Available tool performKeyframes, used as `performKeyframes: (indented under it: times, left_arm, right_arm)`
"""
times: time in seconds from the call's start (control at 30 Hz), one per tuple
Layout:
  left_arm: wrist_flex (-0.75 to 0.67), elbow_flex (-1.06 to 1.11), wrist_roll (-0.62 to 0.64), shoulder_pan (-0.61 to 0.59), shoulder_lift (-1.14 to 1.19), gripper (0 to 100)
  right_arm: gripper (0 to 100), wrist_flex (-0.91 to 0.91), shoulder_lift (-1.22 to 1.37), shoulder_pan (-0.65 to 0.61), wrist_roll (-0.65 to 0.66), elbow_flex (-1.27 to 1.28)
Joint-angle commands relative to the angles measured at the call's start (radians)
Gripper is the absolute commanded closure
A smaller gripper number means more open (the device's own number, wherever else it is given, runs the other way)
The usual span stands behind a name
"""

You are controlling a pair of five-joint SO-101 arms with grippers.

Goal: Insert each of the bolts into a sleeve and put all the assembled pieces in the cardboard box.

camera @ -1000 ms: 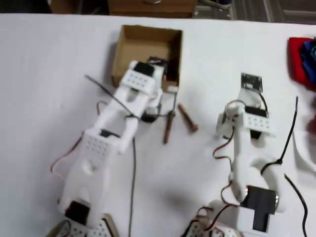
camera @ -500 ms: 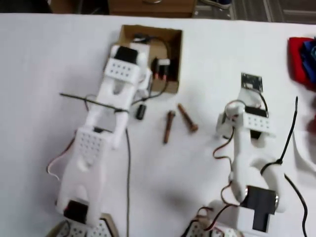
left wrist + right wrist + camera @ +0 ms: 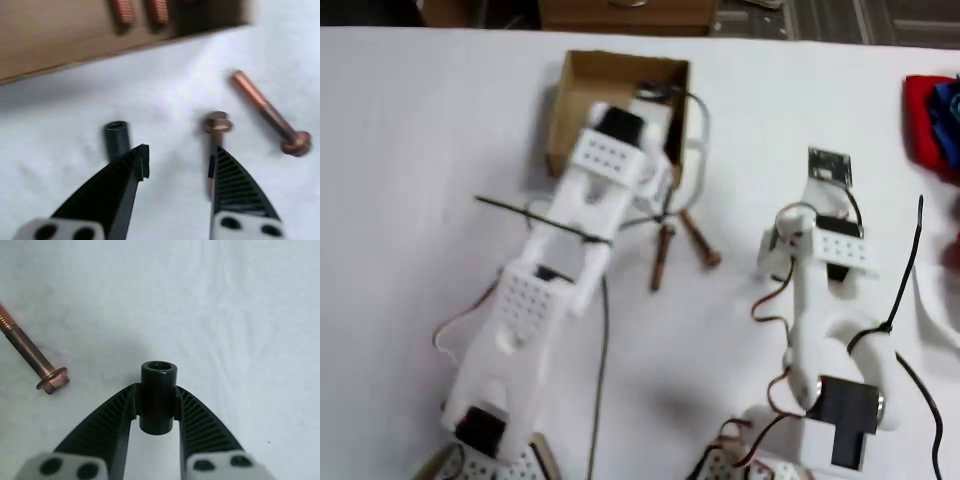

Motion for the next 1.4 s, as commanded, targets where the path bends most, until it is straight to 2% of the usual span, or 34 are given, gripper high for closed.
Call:
performKeyframes:
  times: [0.0,0.33,0.6,0.9,1.2,1.27,1.37]
  left_arm:
    - [0.012,-0.033,-0.002,0.044,-0.063,78]
    - [0.009,-0.045,0.051,0.061,0.068,84]
    - [-0.015,-0.045,0.055,0.120,0.121,84]
    - [-0.135,-0.045,0.055,0.048,0.160,84]
    - [-0.133,-0.036,0.051,0.043,0.160,84]
    - [-0.132,-0.036,0.049,0.041,0.160,87]
    - [-0.132,-0.038,0.049,0.038,0.161,99]
  right_arm:
    - [97.5,-0.012,-0.004,0.031,-0.031,-0.025]
    - [97.5,-0.007,-0.004,0.048,-0.034,-0.043]
    - [97.5,-0.007,-0.004,0.048,-0.034,-0.043]
    - [97.5,-0.007,-0.004,0.048,-0.034,-0.043]
    - [97.5,-0.007,-0.004,0.048,-0.034,-0.041]
    - [97.5,-0.007,-0.004,0.048,-0.034,-0.041]
    - [97.5,-0.007,-0.004,0.048,-0.034,-0.041]
